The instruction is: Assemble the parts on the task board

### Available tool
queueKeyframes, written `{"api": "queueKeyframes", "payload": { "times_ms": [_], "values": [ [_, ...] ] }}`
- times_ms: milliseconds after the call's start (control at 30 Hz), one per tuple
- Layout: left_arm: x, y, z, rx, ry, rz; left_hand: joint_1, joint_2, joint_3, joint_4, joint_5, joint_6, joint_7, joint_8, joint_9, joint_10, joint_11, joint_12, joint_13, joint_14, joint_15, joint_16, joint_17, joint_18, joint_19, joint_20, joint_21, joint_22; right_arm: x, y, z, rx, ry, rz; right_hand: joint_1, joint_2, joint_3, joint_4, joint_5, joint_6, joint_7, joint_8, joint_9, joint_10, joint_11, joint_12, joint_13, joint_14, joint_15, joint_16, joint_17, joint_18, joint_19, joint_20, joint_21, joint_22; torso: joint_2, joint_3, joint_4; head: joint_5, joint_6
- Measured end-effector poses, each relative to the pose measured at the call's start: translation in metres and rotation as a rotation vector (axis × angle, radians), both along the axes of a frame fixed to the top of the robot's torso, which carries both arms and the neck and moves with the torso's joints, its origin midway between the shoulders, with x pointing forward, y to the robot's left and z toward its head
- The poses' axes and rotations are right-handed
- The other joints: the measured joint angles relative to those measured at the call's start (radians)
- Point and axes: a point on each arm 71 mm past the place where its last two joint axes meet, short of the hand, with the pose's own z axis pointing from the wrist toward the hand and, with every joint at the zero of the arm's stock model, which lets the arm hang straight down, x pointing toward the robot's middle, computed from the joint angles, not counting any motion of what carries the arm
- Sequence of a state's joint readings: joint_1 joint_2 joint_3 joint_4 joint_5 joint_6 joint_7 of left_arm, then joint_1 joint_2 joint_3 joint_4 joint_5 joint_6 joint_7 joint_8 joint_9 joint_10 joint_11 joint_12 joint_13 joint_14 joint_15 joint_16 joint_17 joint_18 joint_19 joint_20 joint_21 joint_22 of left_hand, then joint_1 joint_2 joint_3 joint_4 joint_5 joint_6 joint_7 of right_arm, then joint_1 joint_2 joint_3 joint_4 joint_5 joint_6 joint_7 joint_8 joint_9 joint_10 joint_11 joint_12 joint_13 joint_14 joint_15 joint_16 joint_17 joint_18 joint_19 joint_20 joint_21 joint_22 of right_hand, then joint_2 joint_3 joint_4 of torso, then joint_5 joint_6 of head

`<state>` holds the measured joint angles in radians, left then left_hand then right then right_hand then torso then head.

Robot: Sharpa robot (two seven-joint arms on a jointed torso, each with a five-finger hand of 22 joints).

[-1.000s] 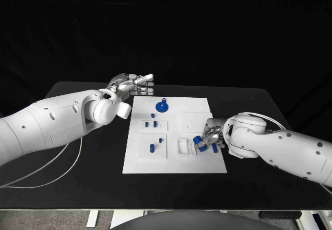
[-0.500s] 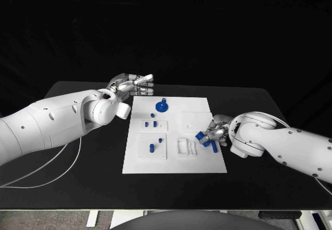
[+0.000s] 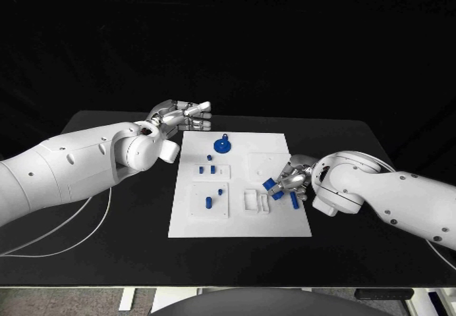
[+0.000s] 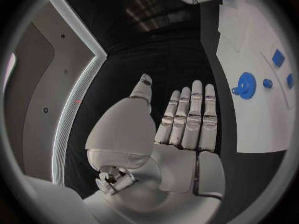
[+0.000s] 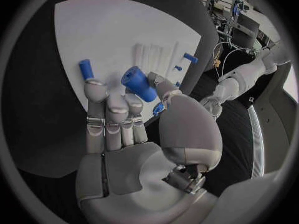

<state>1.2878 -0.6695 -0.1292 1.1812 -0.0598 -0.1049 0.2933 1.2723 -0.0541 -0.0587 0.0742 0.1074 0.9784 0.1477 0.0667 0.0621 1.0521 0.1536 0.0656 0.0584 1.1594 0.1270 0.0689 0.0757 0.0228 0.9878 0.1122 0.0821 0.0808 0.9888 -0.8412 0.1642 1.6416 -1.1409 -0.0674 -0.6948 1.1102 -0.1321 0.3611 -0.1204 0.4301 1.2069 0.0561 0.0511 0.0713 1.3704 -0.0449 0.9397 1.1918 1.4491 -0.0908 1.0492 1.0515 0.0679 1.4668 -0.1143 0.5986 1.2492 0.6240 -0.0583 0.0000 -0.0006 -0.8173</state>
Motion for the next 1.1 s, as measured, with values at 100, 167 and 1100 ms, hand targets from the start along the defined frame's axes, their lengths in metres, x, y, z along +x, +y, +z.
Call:
{"api": "queueKeyframes", "payload": {
  "times_ms": [100, 167, 1100],
  "values": [
    [0.0, 0.0, 0.0, 0.0, 0.0, -0.001, 0.0, 0.0, 0.0, 0.0, 0.0, 0.0, 0.0, 0.0, 0.0, 0.0, 0.0, 0.0, 0.0, 0.0, 0.0, 0.0, 0.0, 0.0, 0.0, 0.0, 0.0, 0.0, -0.002, 0.006, 0.0, 0.016, 0.012, 0.01, -0.001, 0.001, -0.008, 0.006, 0.0, 0.0, 0.0, 0.0, 0.0, 0.0, 0.0, 0.0, -0.002, 0.0, 0.0, 0.0, -0.001, 0.0, 0.0, 0.0, 0.0, 0.0, 0.0, 0.0, 0.0, 0.0, -0.001],
    [0.0, 0.0, 0.0, 0.0, 0.0, -0.002, 0.0, 0.0, 0.0, 0.0, 0.0, 0.0, 0.0, 0.0, 0.0, 0.0, 0.0, 0.0, 0.0, 0.0, 0.0, 0.0, 0.0, 0.0, 0.0, 0.0, 0.0, 0.0, -0.003, 0.01, 0.001, 0.024, 0.019, 0.016, -0.001, 0.001, -0.014, 0.012, -0.005, 0.0, 0.0, 0.0, 0.0, 0.0, 0.0, 0.0, -0.003, 0.0, 0.0, -0.003, -0.002, 0.0, 0.0, 0.0, 0.0, 0.0, 0.0, -0.0002, 0.0001, 0.0, -0.001],
    [0.0, -0.005, 0.0, 0.001, 0.01, -0.02, -0.002, -0.006, 0.005, 0.02, -0.004, 0.0, 0.0, 0.0, 0.0, -0.009, 0.002, 0.0, 0.0, -0.013, 0.006, 0.0, 0.0, 0.0, -0.004, 0.004, 0.0, 0.0, -0.005, 0.036, -0.01, 0.012, 0.082, 0.098, -0.001, 0.013, -0.088, 0.161, -0.113, 0.003, -0.003, 0.016, 0.003, 0.008, 0.0, -0.004, -0.017, 0.0, 0.0, -0.003, 0.002, 0.0, 0.0, 0.0, 0.0, 0.002, 0.0, 0.0004, 0.0001, 0.01, -0.01]
  ]
}}
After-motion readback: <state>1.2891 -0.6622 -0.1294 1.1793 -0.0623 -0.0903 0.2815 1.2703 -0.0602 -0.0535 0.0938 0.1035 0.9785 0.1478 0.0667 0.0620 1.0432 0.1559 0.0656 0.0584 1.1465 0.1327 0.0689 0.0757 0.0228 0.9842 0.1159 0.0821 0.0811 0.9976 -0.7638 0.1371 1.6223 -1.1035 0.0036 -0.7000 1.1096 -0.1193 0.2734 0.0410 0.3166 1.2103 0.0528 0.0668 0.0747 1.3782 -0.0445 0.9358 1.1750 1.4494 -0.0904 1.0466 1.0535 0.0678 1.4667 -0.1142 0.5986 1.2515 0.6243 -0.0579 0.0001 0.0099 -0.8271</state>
